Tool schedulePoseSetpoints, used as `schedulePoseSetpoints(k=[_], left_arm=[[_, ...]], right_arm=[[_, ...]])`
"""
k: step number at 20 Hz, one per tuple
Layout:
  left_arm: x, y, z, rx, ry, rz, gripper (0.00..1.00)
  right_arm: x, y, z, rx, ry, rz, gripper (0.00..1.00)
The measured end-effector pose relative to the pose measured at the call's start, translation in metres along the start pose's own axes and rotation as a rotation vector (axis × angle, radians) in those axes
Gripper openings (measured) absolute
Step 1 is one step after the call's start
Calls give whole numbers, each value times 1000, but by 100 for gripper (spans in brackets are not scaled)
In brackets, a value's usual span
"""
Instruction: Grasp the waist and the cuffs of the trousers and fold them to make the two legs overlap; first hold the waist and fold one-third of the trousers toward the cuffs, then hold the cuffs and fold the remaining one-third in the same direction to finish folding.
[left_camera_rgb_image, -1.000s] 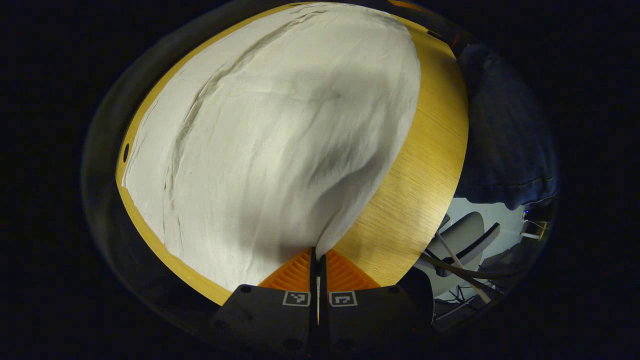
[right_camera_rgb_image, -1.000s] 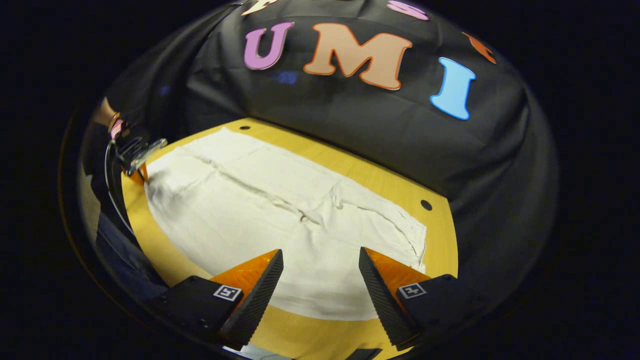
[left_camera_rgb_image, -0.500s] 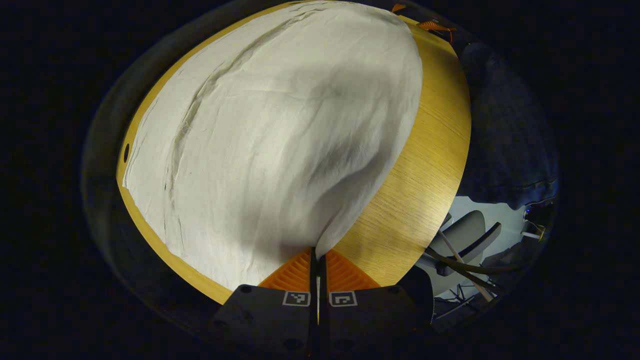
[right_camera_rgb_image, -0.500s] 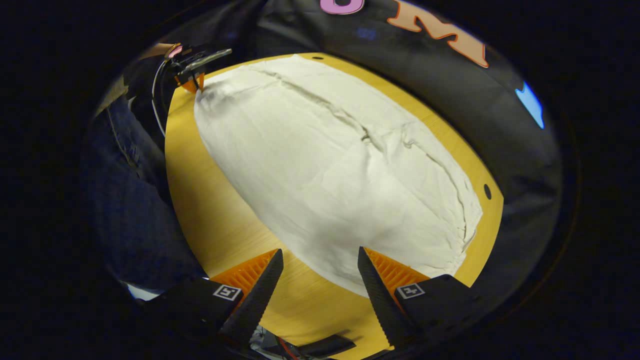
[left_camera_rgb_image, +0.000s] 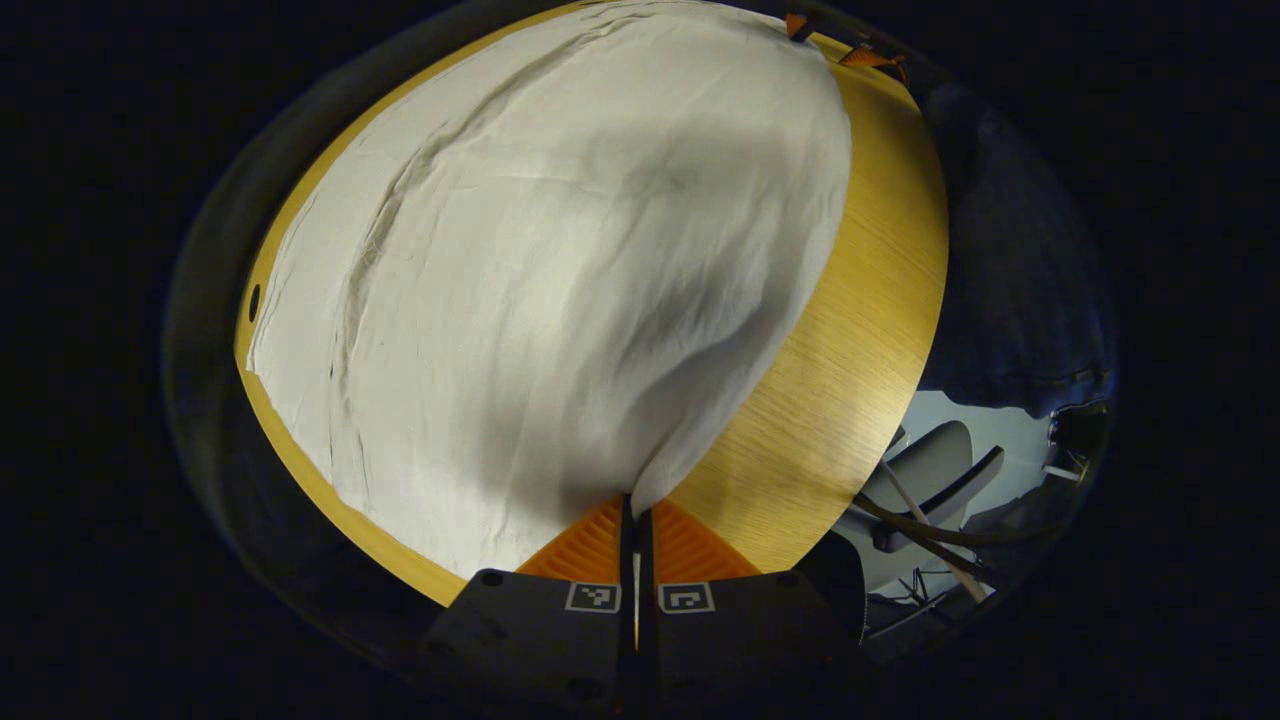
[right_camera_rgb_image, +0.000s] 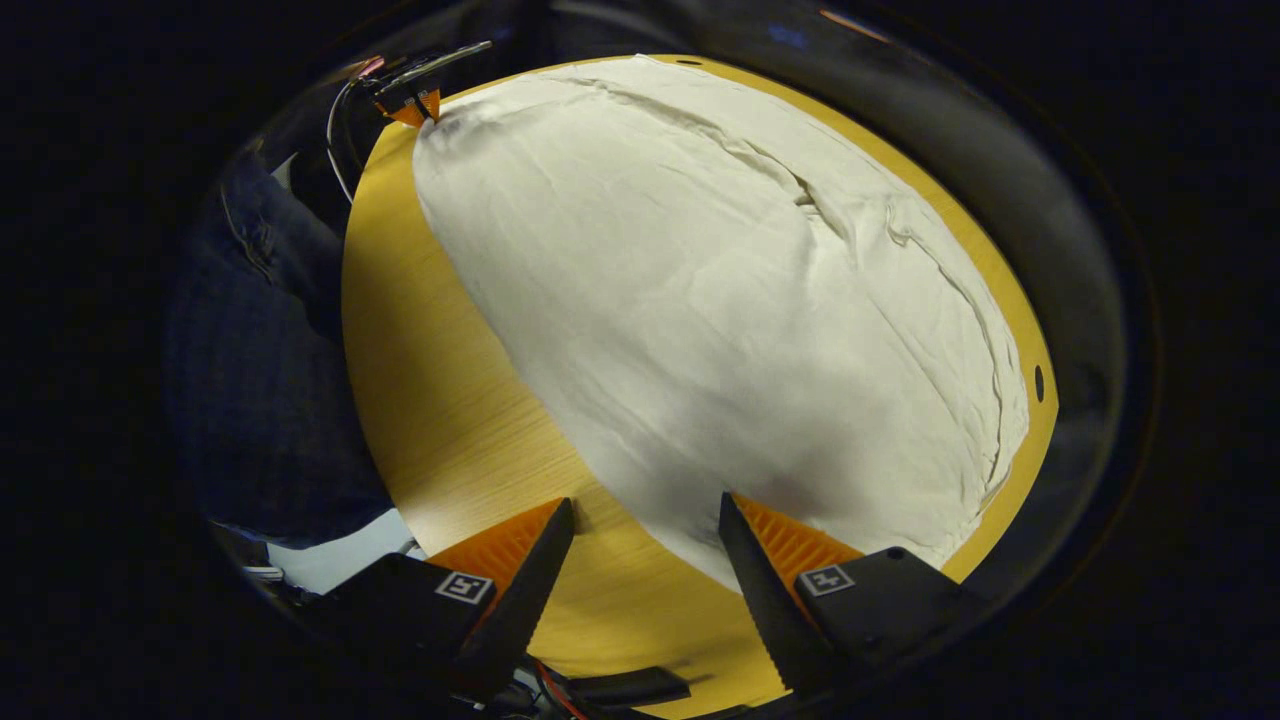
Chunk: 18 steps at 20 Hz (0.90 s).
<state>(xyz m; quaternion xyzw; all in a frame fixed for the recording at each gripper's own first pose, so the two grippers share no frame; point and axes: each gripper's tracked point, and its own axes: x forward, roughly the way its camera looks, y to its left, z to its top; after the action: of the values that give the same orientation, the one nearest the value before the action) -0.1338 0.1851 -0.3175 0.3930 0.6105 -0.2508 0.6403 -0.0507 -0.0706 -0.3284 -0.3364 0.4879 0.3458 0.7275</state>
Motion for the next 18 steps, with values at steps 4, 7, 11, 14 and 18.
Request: schedulePoseSetpoints(k=[4, 7, 11, 14, 18], left_arm=[[0, 0, 0, -7, 7, -12, 0], [-1, -4, 2, -7, 9, -13, 0], [-2, -10, 1, -8, 7, -12, 0], [0, -7, -1, -8, 7, -15, 0], [0, -5, -4, -22, 2, -7, 0]], right_arm=[[-1, -3, 1, 16, 22, -13, 84], [-4, -3, 0, -12, 25, -18, 49], [-3, -5, -4, -11, 54, -50, 14], [-4, -9, -1, 12, 68, -63, 4], [-7, -9, -2, 48, 50, -116, 3]])
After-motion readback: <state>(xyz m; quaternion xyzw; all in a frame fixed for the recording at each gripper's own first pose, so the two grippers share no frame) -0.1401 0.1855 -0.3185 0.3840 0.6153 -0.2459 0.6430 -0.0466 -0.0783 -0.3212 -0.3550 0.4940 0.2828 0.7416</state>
